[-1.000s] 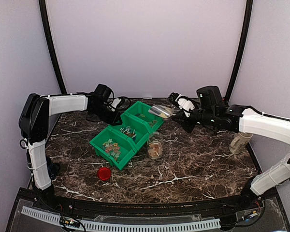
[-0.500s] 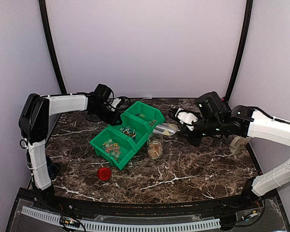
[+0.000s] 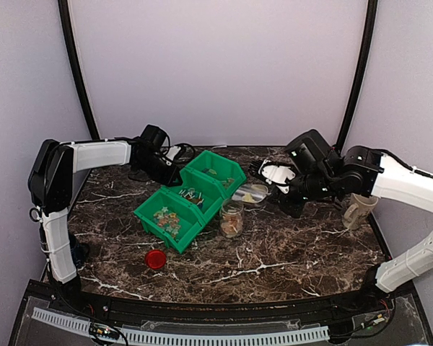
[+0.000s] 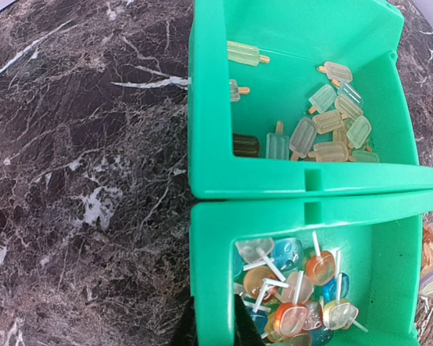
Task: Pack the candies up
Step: Place the fake candies in the packing bottle.
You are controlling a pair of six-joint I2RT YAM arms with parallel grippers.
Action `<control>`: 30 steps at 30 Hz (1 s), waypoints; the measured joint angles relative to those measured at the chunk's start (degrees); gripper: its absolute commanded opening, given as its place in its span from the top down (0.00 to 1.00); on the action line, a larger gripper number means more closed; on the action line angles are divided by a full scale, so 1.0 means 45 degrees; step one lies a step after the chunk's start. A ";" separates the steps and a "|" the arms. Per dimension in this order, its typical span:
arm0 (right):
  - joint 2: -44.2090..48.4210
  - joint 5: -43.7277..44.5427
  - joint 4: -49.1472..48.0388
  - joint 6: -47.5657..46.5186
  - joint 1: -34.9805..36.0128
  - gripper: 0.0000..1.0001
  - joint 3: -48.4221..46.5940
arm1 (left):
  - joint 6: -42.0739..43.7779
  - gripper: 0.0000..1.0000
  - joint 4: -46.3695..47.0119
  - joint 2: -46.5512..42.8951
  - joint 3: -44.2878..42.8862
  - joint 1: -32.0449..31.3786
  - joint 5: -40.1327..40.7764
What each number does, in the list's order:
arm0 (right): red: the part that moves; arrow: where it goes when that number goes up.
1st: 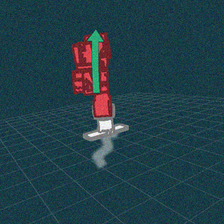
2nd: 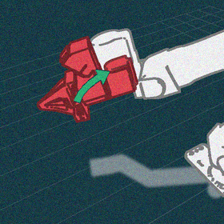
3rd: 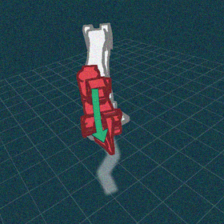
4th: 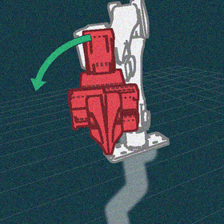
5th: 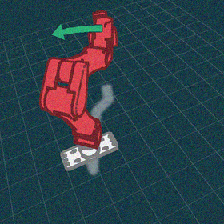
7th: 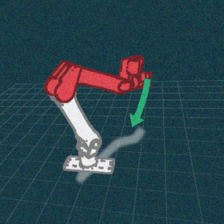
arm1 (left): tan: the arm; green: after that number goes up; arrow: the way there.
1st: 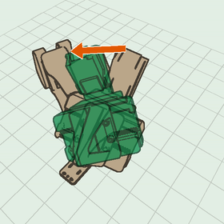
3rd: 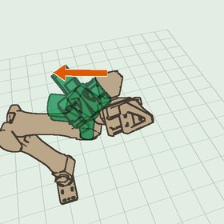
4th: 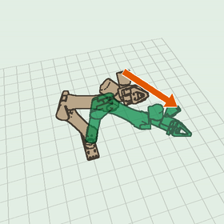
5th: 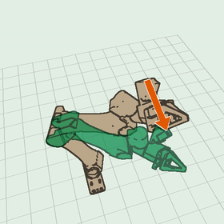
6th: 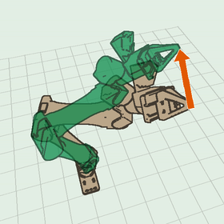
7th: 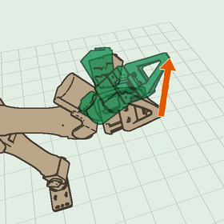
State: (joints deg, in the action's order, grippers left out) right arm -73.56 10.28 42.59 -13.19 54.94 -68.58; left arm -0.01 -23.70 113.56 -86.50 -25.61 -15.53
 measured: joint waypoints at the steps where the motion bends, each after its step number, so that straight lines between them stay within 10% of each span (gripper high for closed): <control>1: -0.0102 0.0068 0.0131 0.0000 0.0053 1.00 -0.0121 | -0.0005 1.00 0.0000 -0.0005 -0.0019 0.0000 0.0000; 30: -0.1613 0.2098 0.2657 -0.0350 0.1243 1.00 -0.1919 | -0.0053 1.00 -0.0019 0.0000 -0.0107 0.0000 0.0044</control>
State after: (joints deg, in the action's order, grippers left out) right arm -80.82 19.73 54.54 -14.76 60.53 -77.21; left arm -0.25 -23.79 113.56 -86.98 -25.61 -15.33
